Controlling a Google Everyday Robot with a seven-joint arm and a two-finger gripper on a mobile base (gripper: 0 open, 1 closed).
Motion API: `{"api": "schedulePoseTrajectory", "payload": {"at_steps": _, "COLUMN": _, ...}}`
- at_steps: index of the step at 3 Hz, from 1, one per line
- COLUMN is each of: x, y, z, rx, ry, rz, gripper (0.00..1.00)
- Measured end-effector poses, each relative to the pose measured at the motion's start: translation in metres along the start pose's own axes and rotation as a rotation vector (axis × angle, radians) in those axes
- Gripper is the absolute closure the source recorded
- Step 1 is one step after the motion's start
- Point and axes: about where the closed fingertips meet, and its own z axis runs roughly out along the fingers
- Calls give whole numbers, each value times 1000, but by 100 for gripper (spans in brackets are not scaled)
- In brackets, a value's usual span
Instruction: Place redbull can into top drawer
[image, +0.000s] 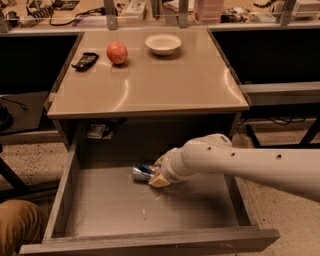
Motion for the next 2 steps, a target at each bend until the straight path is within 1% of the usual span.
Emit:
{"api": "schedulePoseTrajectory", "payload": {"at_steps": 1, "x": 0, "y": 0, "z": 0, "rx": 0, "ry": 0, "rz": 0, "gripper": 11}}
{"api": "schedulePoseTrajectory", "payload": {"at_steps": 2, "x": 0, "y": 0, "z": 0, "rx": 0, "ry": 0, "rz": 0, "gripper": 0}}
